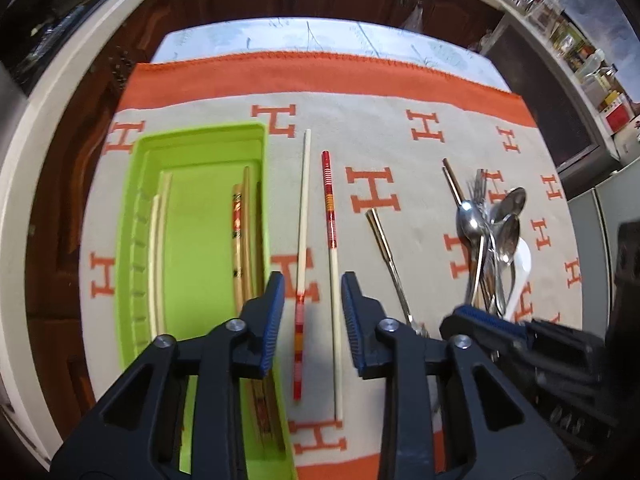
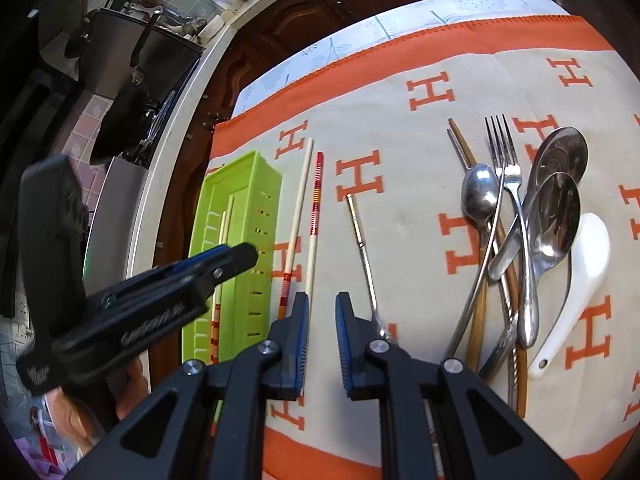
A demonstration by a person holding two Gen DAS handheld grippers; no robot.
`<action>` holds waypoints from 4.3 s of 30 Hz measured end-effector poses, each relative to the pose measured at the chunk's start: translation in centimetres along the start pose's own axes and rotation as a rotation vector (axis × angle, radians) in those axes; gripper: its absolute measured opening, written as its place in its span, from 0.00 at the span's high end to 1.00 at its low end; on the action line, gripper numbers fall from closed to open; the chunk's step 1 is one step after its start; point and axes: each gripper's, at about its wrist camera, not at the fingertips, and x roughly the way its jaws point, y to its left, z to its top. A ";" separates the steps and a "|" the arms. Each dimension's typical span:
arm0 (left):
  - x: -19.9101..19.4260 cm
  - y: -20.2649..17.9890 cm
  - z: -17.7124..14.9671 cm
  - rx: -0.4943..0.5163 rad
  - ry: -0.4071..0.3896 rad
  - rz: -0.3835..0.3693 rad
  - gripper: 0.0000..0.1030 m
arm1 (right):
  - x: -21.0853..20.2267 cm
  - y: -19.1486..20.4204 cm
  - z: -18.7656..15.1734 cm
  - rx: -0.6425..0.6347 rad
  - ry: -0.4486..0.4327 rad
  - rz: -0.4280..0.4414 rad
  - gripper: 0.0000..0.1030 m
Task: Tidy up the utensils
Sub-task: 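Grasp a red-banded white chopstick with the left tool while the right grasps another, then lower both white chopsticks into the green tray and open both tools, then move both open tools toward the pile of spoons and forks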
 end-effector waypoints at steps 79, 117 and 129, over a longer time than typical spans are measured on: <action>-5.5 9.5 -4.9 -0.150 -0.041 -0.009 0.97 | 4.3 7.7 -0.1 -0.078 0.057 0.069 0.95; -6.5 7.0 -7.8 -0.109 -0.165 -0.081 0.64 | 0.2 7.0 -3.5 -0.249 -0.017 -0.006 0.86; -5.4 -3.9 -7.9 0.046 -0.132 -0.148 0.64 | -6.0 -3.0 -3.5 -0.104 -0.139 -0.067 0.86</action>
